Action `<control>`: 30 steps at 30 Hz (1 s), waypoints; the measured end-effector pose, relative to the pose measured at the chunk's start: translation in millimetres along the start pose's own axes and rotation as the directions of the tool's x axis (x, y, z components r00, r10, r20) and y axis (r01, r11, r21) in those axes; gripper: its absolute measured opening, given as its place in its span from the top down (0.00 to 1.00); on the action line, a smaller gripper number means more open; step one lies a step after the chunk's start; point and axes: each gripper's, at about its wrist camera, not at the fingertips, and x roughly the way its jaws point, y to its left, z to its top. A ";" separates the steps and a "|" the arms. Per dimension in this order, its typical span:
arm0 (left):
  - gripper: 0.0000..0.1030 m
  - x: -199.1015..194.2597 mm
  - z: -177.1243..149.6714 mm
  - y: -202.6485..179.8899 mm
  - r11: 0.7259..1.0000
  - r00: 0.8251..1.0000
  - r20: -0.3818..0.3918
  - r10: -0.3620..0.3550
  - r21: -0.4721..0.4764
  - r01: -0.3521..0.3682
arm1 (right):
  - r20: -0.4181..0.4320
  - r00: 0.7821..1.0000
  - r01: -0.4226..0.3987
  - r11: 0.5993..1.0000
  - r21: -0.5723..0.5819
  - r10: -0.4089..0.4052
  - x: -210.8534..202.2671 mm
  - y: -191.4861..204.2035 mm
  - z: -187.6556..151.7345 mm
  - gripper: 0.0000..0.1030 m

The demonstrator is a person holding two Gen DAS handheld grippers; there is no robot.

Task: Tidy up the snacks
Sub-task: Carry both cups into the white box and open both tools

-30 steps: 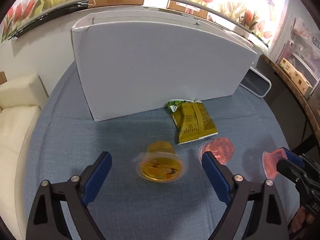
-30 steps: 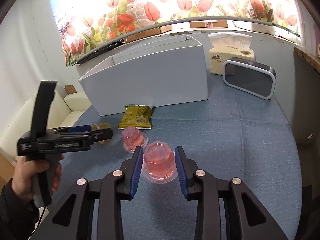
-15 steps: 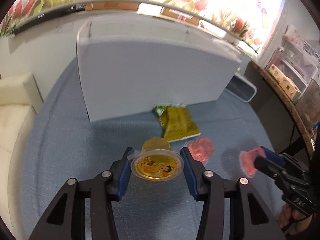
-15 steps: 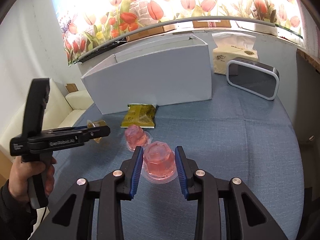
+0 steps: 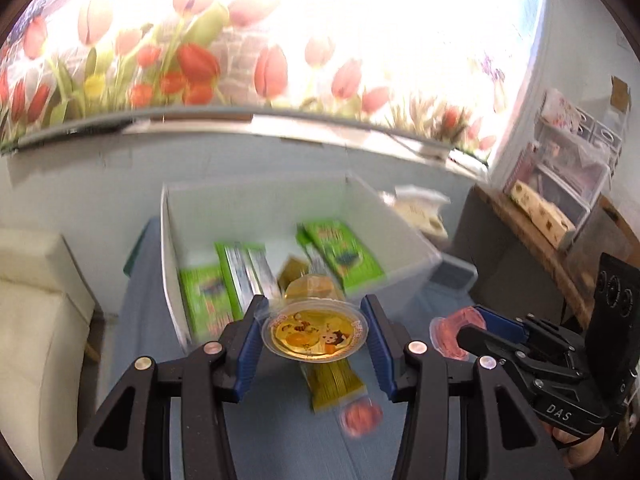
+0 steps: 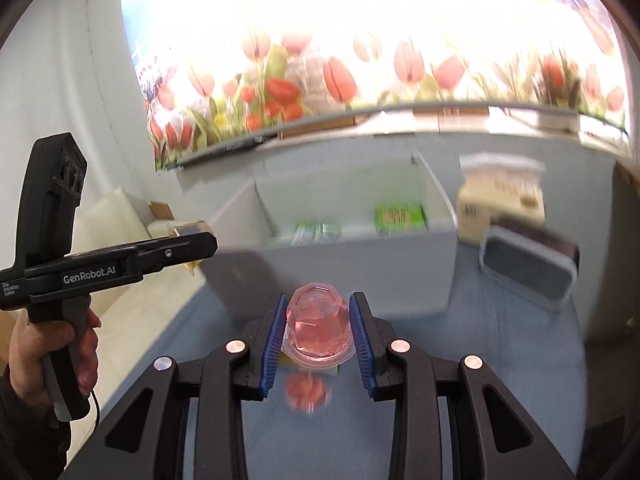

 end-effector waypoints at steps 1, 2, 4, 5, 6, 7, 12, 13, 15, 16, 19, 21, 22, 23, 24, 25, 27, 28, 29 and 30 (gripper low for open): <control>0.49 4.4 10.7 4.9 1.000 1.000 -0.002 -0.007 -0.009 0.006 | 0.005 1.000 -0.001 1.000 -0.007 0.001 4.3 -0.3 10.3 0.66; 0.49 9.9 21.1 9.1 1.000 1.000 -0.002 -0.004 -0.012 0.004 | 0.005 1.000 0.000 1.000 -0.012 0.000 9.8 -1.0 20.9 0.66; 0.49 25.7 36.1 16.1 1.000 1.000 -0.012 0.018 -0.006 -0.018 | 0.009 1.000 0.007 0.999 -0.032 -0.007 24.3 -0.7 43.5 0.66; 0.49 35.0 41.5 21.1 1.000 0.999 -0.022 0.025 -0.007 -0.025 | 0.001 1.000 0.011 0.999 -0.039 -0.010 31.9 -1.1 51.7 0.66; 0.49 46.0 45.4 25.9 0.999 0.999 -0.046 0.030 -0.012 -0.030 | -0.007 1.000 0.020 0.999 -0.048 -0.021 43.1 -2.7 61.7 0.66; 0.49 54.5 45.7 30.5 0.999 0.998 -0.063 0.030 -0.018 -0.032 | -0.018 0.999 0.028 0.998 -0.053 -0.029 53.1 -4.8 68.8 0.66; 0.43 87.6 38.9 44.5 0.996 0.988 -0.126 0.085 -0.020 -0.088 | -0.112 0.991 0.066 0.996 -0.053 -0.071 101.1 -23.2 81.3 0.66; 0.26 92.5 35.8 45.7 0.995 0.984 -0.147 0.095 -0.022 -0.100 | -0.135 0.987 0.075 0.996 -0.053 -0.082 109.3 -25.8 79.1 0.65; 0.02 95.0 29.3 47.1 0.992 0.983 -0.135 0.127 -0.008 -0.129 | -0.181 0.981 0.070 0.997 -0.028 -0.074 121.2 -31.9 73.1 0.50; 0.00 94.1 26.1 46.8 0.993 0.985 -0.124 0.119 0.004 -0.120 | -0.195 0.977 0.090 0.996 -0.019 -0.092 124.7 -34.3 70.1 0.18; 0.00 91.1 19.2 40.5 0.992 0.984 -0.127 0.123 0.046 -0.118 | -0.149 0.985 0.092 0.996 -0.013 -0.093 117.0 -39.4 65.5 0.07; 0.00 87.4 15.8 38.9 0.992 0.985 -0.126 0.122 0.047 -0.117 | -0.169 0.982 0.092 0.996 0.018 -0.088 113.1 -45.5 63.3 0.07; 0.00 84.6 14.7 39.1 0.993 0.986 -0.119 0.119 0.038 -0.115 | -0.161 0.983 0.095 0.995 0.031 -0.089 109.4 -48.1 62.8 0.07; 0.00 82.5 13.9 39.0 0.993 0.987 -0.117 0.114 0.032 -0.111 | -0.148 0.985 0.094 0.995 0.044 -0.086 103.7 -50.2 62.6 0.07; 0.00 81.4 13.8 38.7 0.993 0.987 -0.118 0.113 0.026 -0.111 | -0.134 0.987 0.092 0.994 0.056 -0.084 97.5 -52.2 61.7 0.04; 0.00 79.7 14.1 38.2 0.994 0.987 -0.118 0.111 0.021 -0.110 | -0.126 0.988 0.096 0.993 0.065 -0.088 91.9 -53.8 61.4 0.00; 0.00 77.2 15.4 35.5 0.994 0.987 -0.119 0.109 0.019 -0.108 | -0.105 0.991 0.097 0.992 0.082 -0.088 78.7 -56.5 59.8 0.00; 0.00 74.6 16.0 34.3 0.994 0.987 -0.117 0.110 0.024 -0.108 | -0.101 0.991 0.096 0.991 0.088 -0.087 72.7 -57.0 58.7 0.00; 0.00 70.7 16.1 31.5 0.993 0.987 -0.110 0.115 0.029 -0.112 | -0.096 0.991 0.102 0.991 0.091 -0.093 66.9 -56.4 57.6 0.00; 0.00 65.5 16.3 27.5 0.992 0.988 -0.100 0.120 0.038 -0.117 | -0.082 0.991 0.112 0.989 0.096 -0.104 58.7 -56.2 54.8 0.00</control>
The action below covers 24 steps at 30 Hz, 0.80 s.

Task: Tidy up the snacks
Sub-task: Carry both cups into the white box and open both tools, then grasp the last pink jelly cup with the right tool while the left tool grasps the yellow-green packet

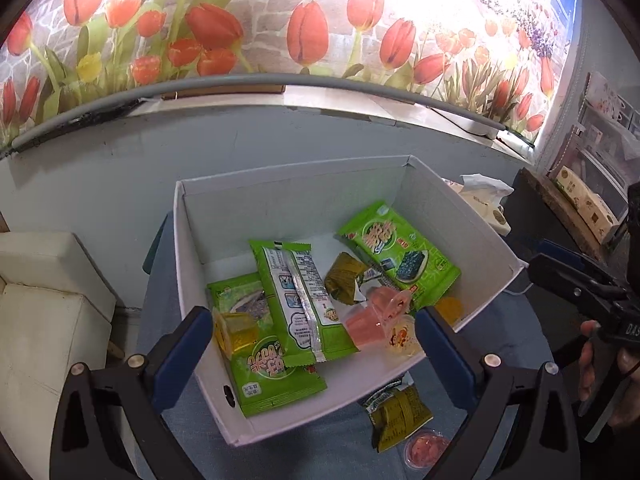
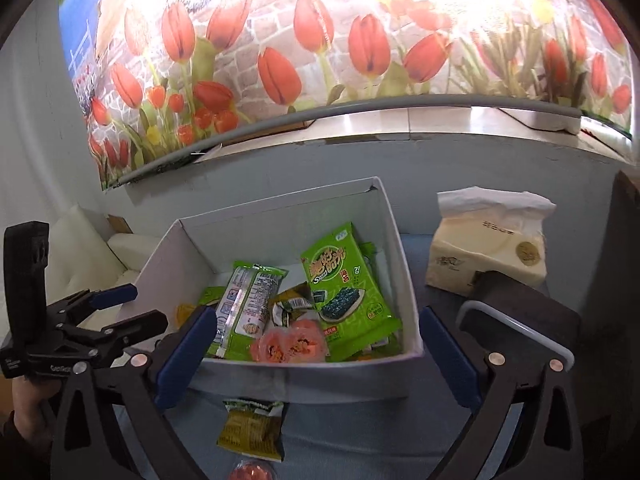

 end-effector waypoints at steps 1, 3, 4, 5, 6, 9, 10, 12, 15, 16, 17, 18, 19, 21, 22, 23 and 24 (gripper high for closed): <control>0.00 -5.9 -0.6 -3.1 1.000 1.000 0.012 0.003 0.008 -0.003 | 0.009 1.000 0.007 1.000 0.001 -0.007 -7.5 0.0 -4.5 0.00; 0.00 -19.1 -3.8 -10.5 1.000 0.999 0.037 0.003 0.024 -0.004 | 0.025 1.000 0.015 1.000 -0.006 -0.015 -18.9 2.0 -14.2 0.00; 0.00 -25.2 -5.8 -13.5 1.000 0.999 0.048 0.003 0.030 -0.004 | 0.034 0.999 0.017 1.000 -0.008 -0.016 -25.3 4.0 -21.8 0.00; 0.00 -32.3 -8.8 -16.1 0.999 0.998 0.059 0.004 0.035 -0.006 | 0.041 0.999 0.013 1.000 -0.010 -0.013 -29.4 6.1 -28.4 0.00; 0.00 -39.4 -12.6 -18.2 0.999 0.998 0.068 0.003 0.038 -0.005 | 0.045 0.999 0.006 1.000 -0.012 -0.006 -34.0 9.4 -38.2 0.00; 0.00 -59.1 -26.8 -21.7 0.999 0.996 0.089 0.001 0.037 -0.004 | 0.027 0.999 -0.021 1.000 -0.012 0.021 -39.3 20.8 -66.6 0.00; 0.00 -65.2 -32.9 -21.8 0.999 0.995 0.095 0.000 0.032 -0.003 | 0.019 1.000 -0.024 1.000 -0.018 0.024 -39.2 25.9 -75.9 0.00; 0.00 -76.5 -47.4 -20.7 1.000 0.995 0.098 -0.011 0.020 0.010 | -0.003 1.000 -0.022 0.999 -0.048 0.022 -36.5 38.5 -95.4 0.00; 0.00 -88.9 -72.5 -17.2 1.000 0.995 0.096 -0.009 -0.003 0.009 | -0.055 0.998 -0.029 0.996 -0.090 0.024 -24.2 58.2 -120.3 0.00; 0.00 -92.1 -82.5 -15.6 1.000 0.996 0.091 -0.006 -0.005 0.007 | -0.074 0.997 -0.029 0.994 -0.102 0.022 -18.6 64.1 -126.5 0.00; 0.00 -94.6 -91.7 -13.9 1.000 0.996 0.088 0.000 -0.011 0.001 | -0.088 0.996 -0.015 0.993 -0.121 0.004 -12.2 70.2 -132.5 0.00; 0.00 -96.3 -100.9 -11.8 1.000 0.997 0.080 -0.003 -0.018 0.004 | -0.097 0.995 0.005 0.991 -0.135 -0.018 -7.5 74.2 -135.5 0.00; 0.00 -96.7 -108.7 -9.6 1.000 0.997 0.071 -0.007 -0.025 0.008 | -0.106 0.993 0.025 0.987 -0.157 -0.042 -0.7 79.4 -139.9 0.01; 0.00 -96.0 -122.7 -2.7 0.999 0.999 0.054 -0.007 -0.052 0.009 | -0.115 0.992 0.033 0.983 -0.182 -0.054 8.2 84.6 -145.1 0.06; 0.00 -95.0 -128.6 0.5 0.998 0.999 0.044 -0.016 -0.063 0.018 | -0.128 0.990 0.041 0.980 -0.193 -0.067 14.0 86.5 -147.0 0.16; 0.00 -93.7 -134.1 3.4 0.997 0.999 0.038 -0.019 -0.076 0.022 | -0.138 0.987 0.049 0.979 -0.199 -0.077 18.8 86.9 -147.9 0.23; 0.00 -91.7 -138.6 5.8 0.996 0.999 0.029 -0.015 -0.088 0.018 | -0.149 0.985 0.054 0.978 -0.199 -0.085 22.7 85.8 -148.5 0.34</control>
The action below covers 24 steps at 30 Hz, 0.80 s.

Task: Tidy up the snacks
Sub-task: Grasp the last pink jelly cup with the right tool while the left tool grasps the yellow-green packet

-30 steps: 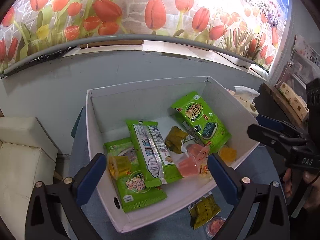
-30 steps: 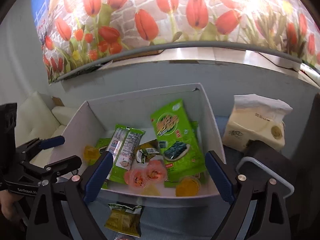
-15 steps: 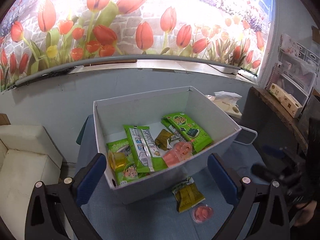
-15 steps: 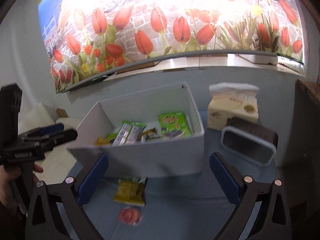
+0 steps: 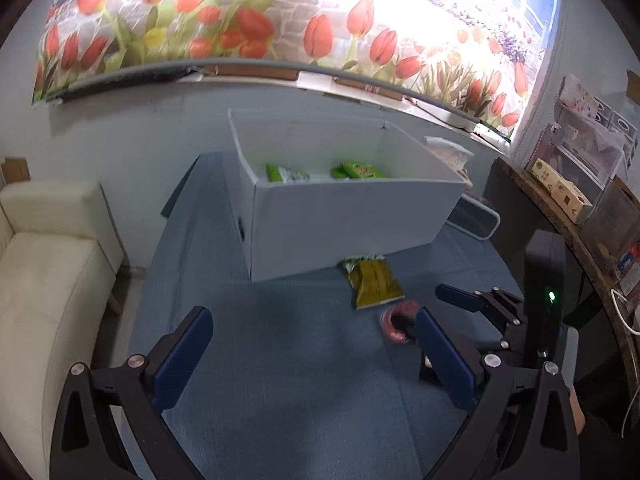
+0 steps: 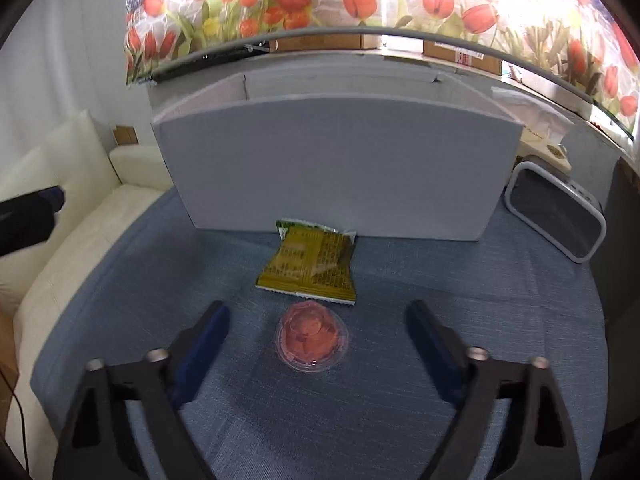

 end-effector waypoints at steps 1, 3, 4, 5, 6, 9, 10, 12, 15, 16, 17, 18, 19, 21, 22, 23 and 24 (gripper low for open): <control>0.00 1.8 -4.0 1.7 1.000 1.000 -0.009 0.002 -0.005 -0.002 | -0.019 1.000 0.003 1.000 0.006 -0.003 5.8 -1.4 0.4 0.39; 0.00 4.9 -10.0 4.0 1.000 1.000 -0.018 0.003 -0.014 -0.004 | -0.049 0.999 -0.006 1.000 0.027 0.008 14.3 -5.2 -0.5 0.45; 0.00 6.0 -11.6 3.9 1.000 1.000 -0.020 0.002 -0.015 -0.003 | -0.056 0.998 -0.021 0.999 0.036 0.023 16.4 -6.9 -1.7 0.49; 0.00 7.7 -13.5 3.6 1.000 1.000 -0.023 0.002 -0.015 -0.003 | -0.054 0.998 -0.035 0.999 0.037 0.037 16.8 -6.1 -3.1 0.51; 0.00 10.1 -13.9 3.0 1.000 1.000 -0.029 0.005 -0.013 -0.005 | -0.047 0.998 -0.050 0.998 0.032 0.051 16.7 -7.1 -6.0 0.58; 0.00 19.5 -13.3 -1.8 1.000 0.999 -0.046 0.004 -0.005 -0.004 | -0.039 0.997 -0.060 0.998 0.026 0.061 13.3 -7.1 -9.5 0.65; 0.00 22.6 -12.9 -3.7 1.000 0.999 -0.053 0.003 -0.003 -0.003 | -0.036 0.997 -0.071 0.997 0.041 0.073 10.8 -9.8 -10.6 0.65; 0.00 29.8 -10.7 -8.9 1.000 0.998 -0.057 0.005 0.006 -0.005 | -0.024 0.996 -0.086 0.994 0.063 0.087 4.2 -14.9 -11.9 0.65; 0.00 48.3 -5.8 -21.5 1.000 0.997 -0.081 0.008 0.018 -0.007 | 0.003 0.997 -0.078 0.995 0.064 0.078 -15.4 -23.5 -17.4 0.65; 0.00 55.6 -4.6 -26.3 1.000 0.996 -0.094 0.012 0.022 -0.010 | 0.012 0.998 -0.070 0.996 0.063 0.070 -23.4 -26.7 -20.2 0.65; 0.00 63.9 -3.0 -31.5 1.000 0.995 -0.101 0.014 0.024 -0.012 | 0.020 0.998 -0.066 0.995 0.069 0.065 -32.3 -30.9 -23.8 0.65; 0.00 72.0 -1.0 -37.5 1.000 0.994 -0.105 0.019 0.025 -0.016 | 0.027 0.998 -0.067 0.994 0.082 0.065 -40.6 -35.6 -26.7 0.65; 0.00 80.0 0.4 -43.3 0.999 0.994 -0.109 0.030 0.026 -0.028 | 0.032 0.997 -0.068 0.993 0.096 0.065 -47.3 -39.2 -30.7 0.65; 0.00 99.5 4.6 -58.0 0.998 0.991 -0.116 0.063 0.030 -0.060 | 0.039 0.997 -0.064 0.991 0.115 0.060 -61.4 -50.1 -41.8 0.65; 0.00 108.8 6.6 -64.7 0.997 0.990 -0.120 0.077 0.034 -0.073 | 0.045 0.997 -0.060 0.991 0.118 0.055 -66.8 -53.6 -46.2 0.65; 0.00 119.5 8.8 -72.3 0.995 0.988 -0.125 0.096 0.042 -0.091 | 0.051 0.997 -0.056 0.991 0.120 0.050 -73.3 -57.8 -52.1 0.65; 0.00 129.3 10.3 -78.4 0.992 0.984 -0.130 0.119 0.047 -0.114 | 0.052 0.997 -0.056 0.991 0.123 0.050 -77.4 -60.4 -55.8 0.65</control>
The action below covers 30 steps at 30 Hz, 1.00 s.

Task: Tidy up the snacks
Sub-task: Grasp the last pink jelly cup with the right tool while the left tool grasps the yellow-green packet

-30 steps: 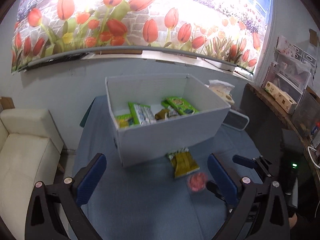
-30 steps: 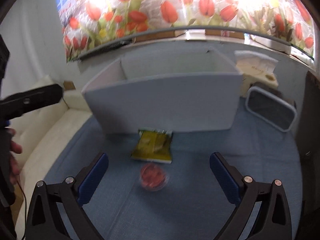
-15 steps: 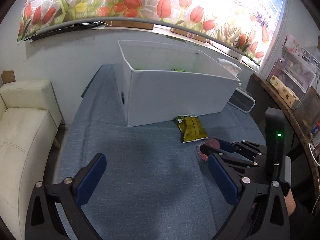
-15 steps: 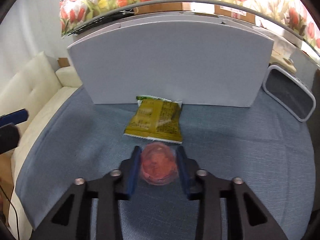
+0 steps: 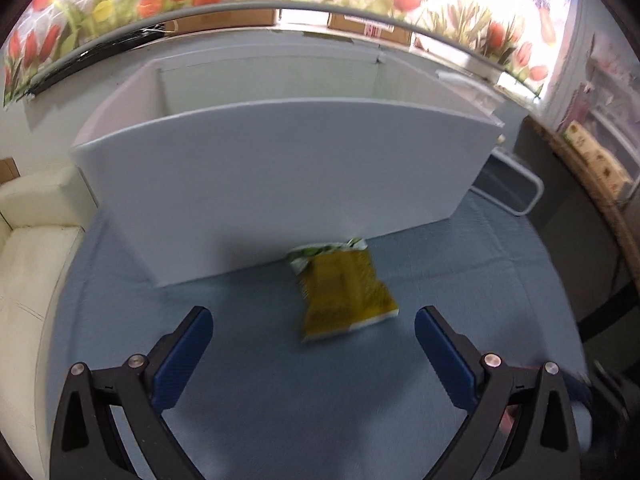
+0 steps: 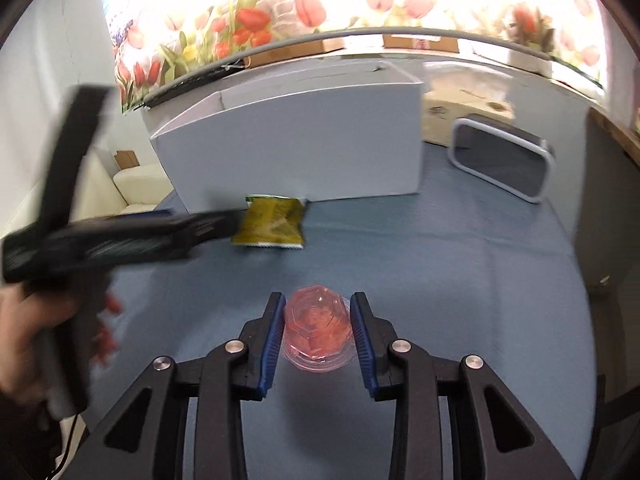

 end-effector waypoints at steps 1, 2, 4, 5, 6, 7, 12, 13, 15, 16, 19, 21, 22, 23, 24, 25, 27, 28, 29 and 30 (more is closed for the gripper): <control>0.00 7.7 2.5 -6.2 1.000 1.000 -0.010 0.018 -0.001 -0.018 | 0.002 1.000 -0.001 1.000 0.007 0.001 -4.6 -3.9 -3.5 0.65; 0.00 13.2 4.2 -10.7 1.000 0.999 -0.014 0.030 0.000 -0.030 | 0.006 1.000 -0.003 1.000 0.014 0.003 -8.7 -7.8 -6.5 0.65; 0.00 27.3 9.5 -22.4 0.998 0.997 -0.025 0.070 0.001 -0.070 | 0.014 1.000 -0.003 1.000 0.026 0.003 -15.5 -14.9 -11.8 0.65; 0.00 33.1 11.3 -26.6 0.996 0.996 -0.029 0.087 0.004 -0.087 | 0.016 1.000 -0.004 1.000 0.031 0.004 -15.8 -16.6 -13.2 0.65; 0.00 37.2 12.2 -28.9 0.995 0.995 -0.031 0.099 0.000 -0.099 | 0.016 1.000 -0.008 0.999 0.041 0.007 -16.9 -19.7 -14.0 0.65; 0.00 42.4 13.0 -31.2 0.994 0.993 -0.038 0.109 -0.006 -0.109 | 0.020 1.000 -0.014 0.999 0.053 0.013 -19.2 -23.5 -15.0 0.65; 0.29 50.2 11.5 -34.2 0.991 0.990 -0.038 0.132 -0.004 -0.133 | 0.037 0.999 -0.029 0.997 0.068 0.026 -25.1 -29.9 -18.1 0.65; 0.39 49.4 11.5 -34.5 0.992 0.991 -0.037 0.126 -0.001 -0.127 | 0.041 0.999 -0.033 0.997 0.073 0.030 -26.4 -31.0 -18.3 0.65; 0.44 45.3 10.9 -30.2 0.996 0.995 -0.040 0.093 -0.014 -0.093 | 0.048 0.998 -0.042 0.996 0.079 0.038 -27.2 -31.8 -18.2 0.65; 0.45 42.7 9.9 -28.1 0.996 0.996 -0.037 0.085 -0.018 -0.086 | 0.052 0.998 -0.041 0.996 0.075 0.037 -27.4 -31.3 -18.6 0.65; 0.45 30.4 5.1 -25.1 0.998 0.998 -0.016 0.067 0.002 -0.067 | 0.058 0.997 -0.050 0.996 0.072 0.046 -26.9 -28.9 -18.3 0.65; 0.45 19.3 1.9 -22.3 0.999 0.999 -0.001 0.037 0.005 -0.037 | 0.060 0.997 -0.055 0.996 0.063 0.051 -26.1 -25.1 -16.2 0.65; 0.45 11.9 0.0 -20.9 1.000 1.000 0.007 0.023 0.007 -0.023 | 0.061 0.997 -0.058 0.997 0.057 0.055 -25.7 -22.5 -14.5 0.65; 0.45 3.7 -2.1 -17.8 1.000 1.000 0.014 0.009 0.008 -0.009 | 0.064 0.996 -0.063 0.997 0.054 0.060 -25.2 -20.7 -12.8 0.65; 0.45 -5.4 -3.7 -14.7 1.000 1.000 0.027 -0.004 0.007 0.004 | 0.066 0.996 -0.069 0.996 0.048 0.066 -24.5 -18.3 -10.1 0.65; 0.45 -13.7 -4.0 -11.0 1.000 0.999 0.038 -0.014 0.006 0.013 | 0.069 0.995 -0.073 0.996 0.040 0.070 -23.6 -15.7 -6.3 0.65; 0.45 -38.8 -4.5 -4.6 0.999 0.997 0.068 -0.037 0.001 0.037 | 0.078 0.994 -0.082 0.996 0.022 0.080 -22.3 -10.3 3.8 0.65; 0.45 -49.3 -3.2 -1.9 0.999 0.996 0.084 -0.044 0.001 0.044 | 0.085 0.993 -0.087 0.996 0.015 0.086 -22.2 -7.8 9.4 0.65; 0.45 -59.1 0.5 1.7 0.999 0.994 0.101 -0.051 0.002 0.051 | 0.091 0.992 -0.093 0.996 0.007 0.092 -21.8 -5.5 15.2 0.65; 0.45 -69.1 4.7 4.3 0.998 0.991 0.117 -0.064 -0.002 0.065 | 0.097 0.990 -0.098 0.995 -0.005 0.098 -21.0 -3.1 22.7 0.65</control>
